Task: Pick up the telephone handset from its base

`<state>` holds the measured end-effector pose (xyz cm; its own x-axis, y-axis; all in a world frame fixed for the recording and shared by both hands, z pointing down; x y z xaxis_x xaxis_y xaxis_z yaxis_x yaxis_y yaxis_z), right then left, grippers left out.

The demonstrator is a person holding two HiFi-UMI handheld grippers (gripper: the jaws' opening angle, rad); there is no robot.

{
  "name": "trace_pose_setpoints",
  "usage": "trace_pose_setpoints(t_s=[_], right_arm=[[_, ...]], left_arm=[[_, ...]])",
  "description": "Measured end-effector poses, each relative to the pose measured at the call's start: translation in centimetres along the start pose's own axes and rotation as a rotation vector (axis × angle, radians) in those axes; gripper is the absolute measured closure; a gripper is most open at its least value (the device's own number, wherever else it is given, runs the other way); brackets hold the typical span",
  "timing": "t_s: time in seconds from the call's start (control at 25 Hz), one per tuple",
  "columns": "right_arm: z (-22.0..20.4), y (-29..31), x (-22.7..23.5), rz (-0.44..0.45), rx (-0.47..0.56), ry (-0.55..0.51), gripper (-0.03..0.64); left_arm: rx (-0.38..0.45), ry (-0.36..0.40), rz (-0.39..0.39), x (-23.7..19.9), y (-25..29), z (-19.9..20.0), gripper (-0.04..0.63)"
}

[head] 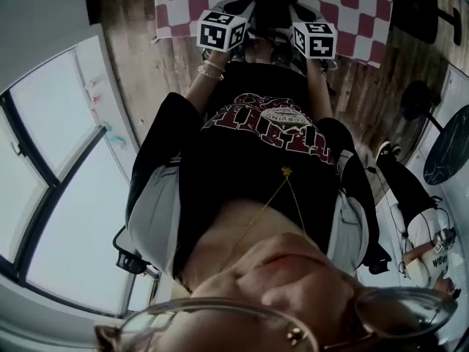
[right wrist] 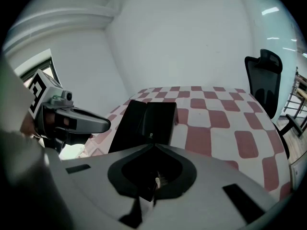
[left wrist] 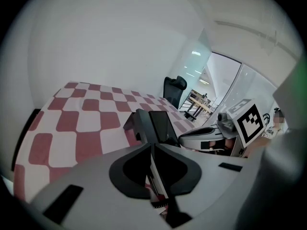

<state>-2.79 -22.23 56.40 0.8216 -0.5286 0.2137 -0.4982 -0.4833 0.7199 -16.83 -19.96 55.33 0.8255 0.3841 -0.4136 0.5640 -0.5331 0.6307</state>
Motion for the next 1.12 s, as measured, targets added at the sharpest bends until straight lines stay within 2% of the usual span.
trace_pose_setpoints(t_s=[0.08,0.2,0.48,0.8,1.12], right_arm=[[-0.5,0.0,0.2,-0.007,-0.015,0.002,0.598],[-0.9,0.0,0.3,-0.019,-0.029,0.004,0.598],[-0.6,1.0,0.1,-0.008,-0.053,-0.022,0.598],[-0.4,1.1,-0.2,-0.029,-0.058,-0.046,0.598],[-0.6,0.9,-0.1,-0.029,-0.059,-0.035,0.598]], left_arm=[[-0.009,-0.002,-0.013,0.3,0.3,-0.2,0.580],[-0.032,-0.013,-0.043,0.6,0.9,-0.6,0.517],[-0.049,-0.051,-0.041,0.1,1.9,-1.1,0.477],[-0.049,-0.073,-0.058,-0.6,2.4,-1.1,0.465],[-0.092,-0.080,-0.128,-0.1,4.0,-1.9,0.462]])
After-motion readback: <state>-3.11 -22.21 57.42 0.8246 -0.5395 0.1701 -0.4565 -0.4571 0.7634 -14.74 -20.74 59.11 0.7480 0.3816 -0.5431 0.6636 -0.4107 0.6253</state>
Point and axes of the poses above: the fingertips, and each gripper's own axes: y forward along the fingers, x to its right, z out of its top, the point moved 4 cm from there along -y, backward along the fingers, and after that the axes turned 1 degree about -z, right-handed, at the moved point
